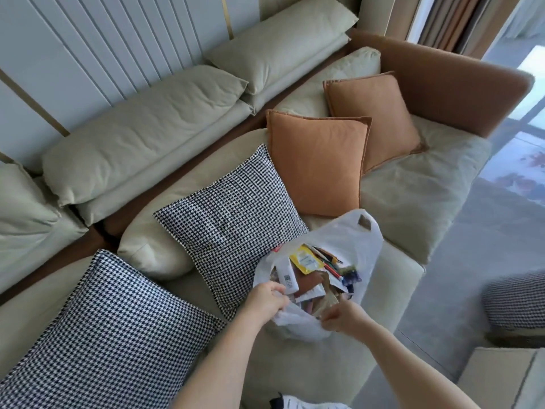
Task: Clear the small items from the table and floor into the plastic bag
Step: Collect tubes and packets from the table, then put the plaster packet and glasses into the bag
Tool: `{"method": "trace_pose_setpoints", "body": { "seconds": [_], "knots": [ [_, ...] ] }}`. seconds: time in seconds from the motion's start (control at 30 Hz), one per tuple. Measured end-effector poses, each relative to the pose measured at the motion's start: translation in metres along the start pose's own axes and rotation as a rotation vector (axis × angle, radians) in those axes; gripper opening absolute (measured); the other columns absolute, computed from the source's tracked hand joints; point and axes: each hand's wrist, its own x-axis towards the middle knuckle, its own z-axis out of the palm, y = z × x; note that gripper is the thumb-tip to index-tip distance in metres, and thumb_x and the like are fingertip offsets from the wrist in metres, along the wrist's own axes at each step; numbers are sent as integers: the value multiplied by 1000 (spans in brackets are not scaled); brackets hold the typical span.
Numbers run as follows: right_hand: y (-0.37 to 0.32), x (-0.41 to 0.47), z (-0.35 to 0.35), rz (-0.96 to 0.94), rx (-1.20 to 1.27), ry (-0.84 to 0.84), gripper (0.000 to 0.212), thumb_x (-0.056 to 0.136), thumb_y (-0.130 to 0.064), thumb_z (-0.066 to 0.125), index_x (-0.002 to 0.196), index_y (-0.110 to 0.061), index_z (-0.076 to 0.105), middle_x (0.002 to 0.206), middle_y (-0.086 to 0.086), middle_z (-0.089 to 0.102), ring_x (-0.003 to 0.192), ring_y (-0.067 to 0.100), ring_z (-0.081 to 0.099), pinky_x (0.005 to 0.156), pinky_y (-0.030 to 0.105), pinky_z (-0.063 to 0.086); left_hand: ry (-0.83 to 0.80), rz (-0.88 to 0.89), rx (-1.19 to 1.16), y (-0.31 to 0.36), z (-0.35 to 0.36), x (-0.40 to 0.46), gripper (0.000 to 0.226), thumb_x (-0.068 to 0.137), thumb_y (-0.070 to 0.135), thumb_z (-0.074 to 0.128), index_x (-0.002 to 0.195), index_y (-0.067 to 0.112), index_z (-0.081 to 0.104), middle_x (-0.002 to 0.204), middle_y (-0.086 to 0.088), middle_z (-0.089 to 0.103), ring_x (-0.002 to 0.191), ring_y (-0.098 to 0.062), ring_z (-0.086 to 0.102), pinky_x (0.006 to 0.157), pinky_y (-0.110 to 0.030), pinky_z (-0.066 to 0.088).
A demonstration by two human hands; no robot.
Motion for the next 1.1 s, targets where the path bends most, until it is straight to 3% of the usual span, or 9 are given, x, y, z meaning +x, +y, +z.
{"method": "trace_pose_setpoints", "body": {
  "seconds": [0.1, 0.2, 0.37, 0.5, 0.6, 0.67, 0.83, 0.97, 1.1],
  "knots": [
    [0, -20, 10, 8, 15, 37, 16, 76, -7, 60, 67, -20, 59, 65, -4, 51, 60, 8, 45, 60, 19, 39, 20, 90, 59, 8, -4, -12, 31, 87, 11, 59, 118, 10, 62, 69, 7, 55, 60, -4, 52, 48, -6, 40],
    [-4, -34, 17, -9, 63, 146, 17, 83, -8, 61, 74, -22, 66, 86, 1, 68, 78, 13, 60, 71, 19, 46, 47, 143, 120, 6, -7, -19, 31, 87, 14, 60, 117, 12, 63, 73, 9, 51, 72, -9, 52, 61, -15, 40],
    [-4, -74, 14, 28, 311, 336, 30, 82, -12, 66, 112, -14, 68, 109, 0, 66, 89, 12, 58, 77, 19, 44, 53, 193, 227, 8, -9, -36, 31, 89, 14, 57, 120, 12, 62, 106, -1, 63, 92, -11, 55, 78, -17, 41],
    [5, -121, 11, 64, 413, 446, 25, 82, -11, 67, 106, -5, 69, 103, 8, 68, 86, 12, 56, 73, 21, 41, -9, 242, 300, 18, -5, -55, 37, 90, 18, 59, 125, 10, 59, 124, -4, 62, 112, -17, 58, 93, -21, 43],
    [15, -155, 12, 102, 433, 514, 25, 84, -12, 64, 104, 1, 69, 108, 19, 68, 80, 15, 53, 64, 24, 40, -41, 286, 312, 28, 2, -72, 32, 87, 16, 60, 119, 15, 62, 116, -7, 65, 97, -18, 63, 80, -18, 48],
    [23, -177, 14, 125, 454, 548, 22, 85, -14, 63, 103, -4, 69, 101, 13, 68, 81, 15, 55, 61, 23, 44, -74, 325, 320, 35, 12, -85, 28, 87, 17, 60, 115, 14, 63, 110, -9, 67, 90, -20, 63, 74, -21, 50],
    [51, -220, 30, 192, 429, 615, 4, 83, -25, 62, 87, -25, 63, 85, -7, 60, 85, 12, 55, 56, 12, 36, -217, 444, 440, 47, 56, -122, 26, 86, 19, 58, 112, 15, 61, 108, -6, 66, 101, -20, 62, 86, -24, 46],
    [79, -263, 56, 288, 423, 673, 36, 86, -30, 61, 120, -18, 61, 118, 0, 63, 109, 16, 58, 85, 19, 43, -348, 537, 600, 47, 109, -157, 31, 90, 25, 58, 119, 16, 58, 109, -4, 61, 97, -13, 57, 84, -20, 45],
    [121, -313, 98, 408, 470, 725, 37, 84, -38, 57, 118, -23, 61, 121, -1, 63, 111, 16, 59, 90, 25, 46, -420, 645, 790, 43, 164, -207, 38, 85, 37, 58, 119, 18, 62, 118, 0, 66, 108, -15, 61, 85, -19, 45]
  ]
}}
